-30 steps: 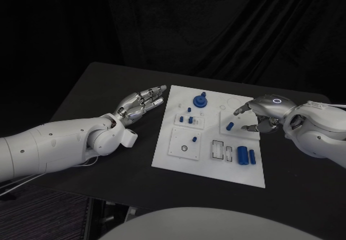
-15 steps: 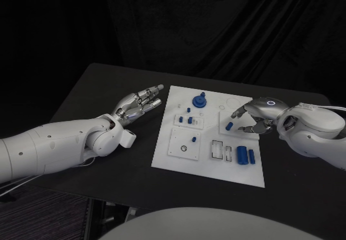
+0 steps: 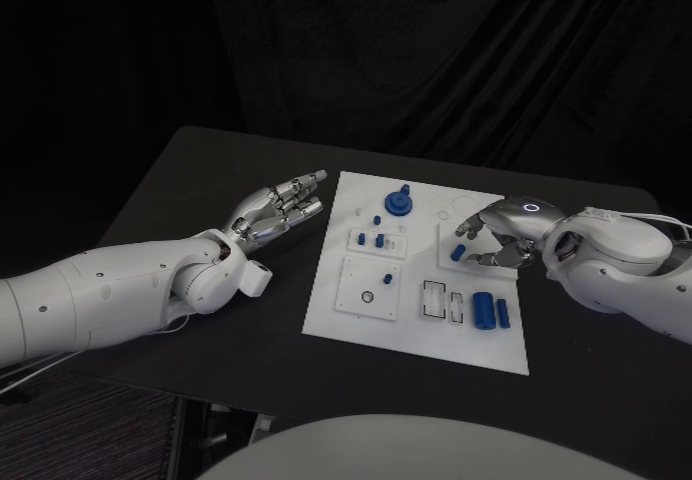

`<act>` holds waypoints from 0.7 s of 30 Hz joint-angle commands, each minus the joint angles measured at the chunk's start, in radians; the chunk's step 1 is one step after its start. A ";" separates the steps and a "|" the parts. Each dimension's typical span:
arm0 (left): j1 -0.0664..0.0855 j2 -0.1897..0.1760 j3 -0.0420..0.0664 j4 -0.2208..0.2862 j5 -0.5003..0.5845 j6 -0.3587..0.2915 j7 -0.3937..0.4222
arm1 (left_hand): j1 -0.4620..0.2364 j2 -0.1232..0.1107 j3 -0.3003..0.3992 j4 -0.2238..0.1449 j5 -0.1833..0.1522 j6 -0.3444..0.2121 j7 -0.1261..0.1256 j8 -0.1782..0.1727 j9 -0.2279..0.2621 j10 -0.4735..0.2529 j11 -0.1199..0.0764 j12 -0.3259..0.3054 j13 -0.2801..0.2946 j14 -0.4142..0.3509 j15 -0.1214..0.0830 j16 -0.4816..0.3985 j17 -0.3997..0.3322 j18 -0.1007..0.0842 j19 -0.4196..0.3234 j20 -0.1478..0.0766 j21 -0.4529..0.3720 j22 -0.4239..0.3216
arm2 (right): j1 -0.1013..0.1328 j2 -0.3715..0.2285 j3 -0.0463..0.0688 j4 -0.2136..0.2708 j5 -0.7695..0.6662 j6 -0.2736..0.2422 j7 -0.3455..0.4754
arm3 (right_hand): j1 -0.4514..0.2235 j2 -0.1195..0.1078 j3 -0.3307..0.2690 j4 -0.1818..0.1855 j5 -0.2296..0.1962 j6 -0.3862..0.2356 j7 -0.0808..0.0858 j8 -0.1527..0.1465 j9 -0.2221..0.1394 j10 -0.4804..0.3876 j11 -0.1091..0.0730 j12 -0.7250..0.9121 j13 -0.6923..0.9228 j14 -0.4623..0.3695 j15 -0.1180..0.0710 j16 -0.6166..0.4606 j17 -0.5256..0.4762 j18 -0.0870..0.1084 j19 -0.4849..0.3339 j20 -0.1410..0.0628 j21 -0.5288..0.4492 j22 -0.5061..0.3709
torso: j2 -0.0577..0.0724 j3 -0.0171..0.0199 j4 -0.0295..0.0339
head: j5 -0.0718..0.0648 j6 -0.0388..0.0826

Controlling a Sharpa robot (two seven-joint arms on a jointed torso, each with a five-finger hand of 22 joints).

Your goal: Assemble the parts on the task board

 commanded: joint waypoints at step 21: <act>-0.013 0.003 0.001 0.000 -0.007 0.033 0.100 | 0.020 0.009 0.015 -0.008 0.010 -0.007 0.008 -0.002 0.000 -0.001 0.024 0.000 0.000 0.001 0.023 -0.004 -0.001 0.013 0.000 0.015 -0.003 0.004 | -0.011 0.050 0.001 -0.032 0.057 0.000 0.036 | 0.019 0.025 0.085 -0.053 -0.004 0.169 -0.010 0.064 0.040 0.177 -0.018 0.009 -0.004 0.011 0.011 0.016 0.013 -0.010 0.008 0.010 0.026 0.133 | 0.001 0.0004 0.0002 | 0.002 0.000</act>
